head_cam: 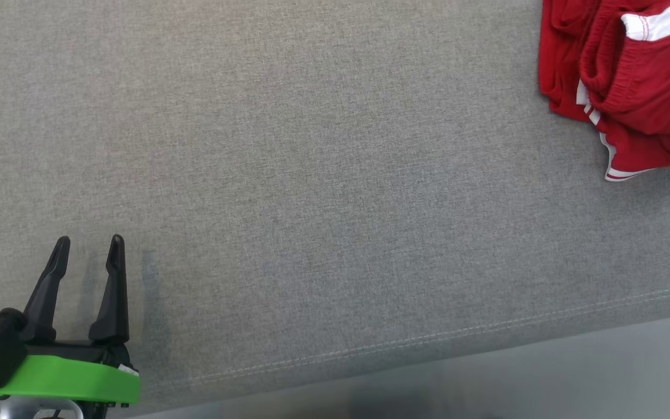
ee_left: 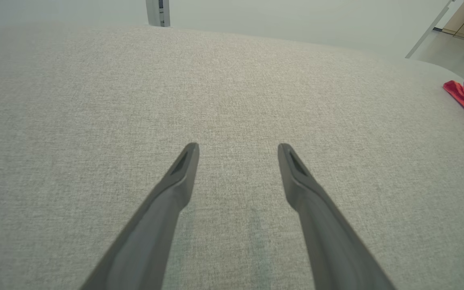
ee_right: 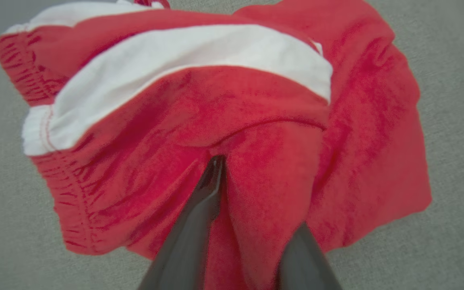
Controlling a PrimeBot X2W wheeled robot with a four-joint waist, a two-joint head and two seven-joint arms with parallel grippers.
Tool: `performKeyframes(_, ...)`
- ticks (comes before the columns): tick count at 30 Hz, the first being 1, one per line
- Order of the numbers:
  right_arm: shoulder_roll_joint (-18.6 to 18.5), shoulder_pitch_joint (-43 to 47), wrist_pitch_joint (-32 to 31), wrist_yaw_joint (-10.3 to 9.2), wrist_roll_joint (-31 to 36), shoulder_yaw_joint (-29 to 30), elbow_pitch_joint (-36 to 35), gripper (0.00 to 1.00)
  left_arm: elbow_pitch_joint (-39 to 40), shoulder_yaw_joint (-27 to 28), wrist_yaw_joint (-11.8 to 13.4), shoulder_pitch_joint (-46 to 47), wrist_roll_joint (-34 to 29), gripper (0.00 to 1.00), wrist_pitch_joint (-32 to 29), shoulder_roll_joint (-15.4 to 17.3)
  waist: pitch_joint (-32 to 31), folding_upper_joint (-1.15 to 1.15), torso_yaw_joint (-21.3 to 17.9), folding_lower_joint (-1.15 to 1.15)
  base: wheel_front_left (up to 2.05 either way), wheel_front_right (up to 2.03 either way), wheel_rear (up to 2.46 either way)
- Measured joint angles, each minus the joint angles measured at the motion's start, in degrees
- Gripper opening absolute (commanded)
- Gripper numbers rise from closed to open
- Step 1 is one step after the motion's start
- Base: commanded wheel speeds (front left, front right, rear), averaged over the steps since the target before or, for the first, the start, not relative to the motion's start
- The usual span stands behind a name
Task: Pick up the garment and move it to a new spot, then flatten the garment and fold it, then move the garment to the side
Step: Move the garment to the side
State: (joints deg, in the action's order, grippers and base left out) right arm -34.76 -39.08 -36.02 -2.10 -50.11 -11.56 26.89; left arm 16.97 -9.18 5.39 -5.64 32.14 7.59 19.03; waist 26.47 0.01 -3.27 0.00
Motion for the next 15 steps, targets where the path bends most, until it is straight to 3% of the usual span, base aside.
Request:
performKeyframes(1, 1.07, 1.2, 3.13, -0.02, 0.23, 0.45, 0.52, 1.0, 0.01, -0.25, 0.0, 0.03, -0.13, 1.0, -0.07, 0.03, 0.37, 0.0, -0.37, 0.0, 0.0, 0.0, 0.0)
performKeyframes(7, 4.94, 3.2, 10.36, 0.51, 0.23, 1.29, 1.2, 1.0, 0.2, -0.43, 0.02, 0.09, -0.13, 1.0, -0.57, 0.02, 0.7, 0.0, -0.9, 0.0, 0.0, 0.0, 0.0)
performKeyframes(15, 5.42, 5.54, 16.78, 1.1, 0.75, 2.24, 3.27, 1.0, 0.1, -1.36, 0.13, 0.53, -0.13, 1.0, -1.0, -0.21, 0.36, 0.0, -1.19, 0.0, 0.0, 0.0, 0.0)
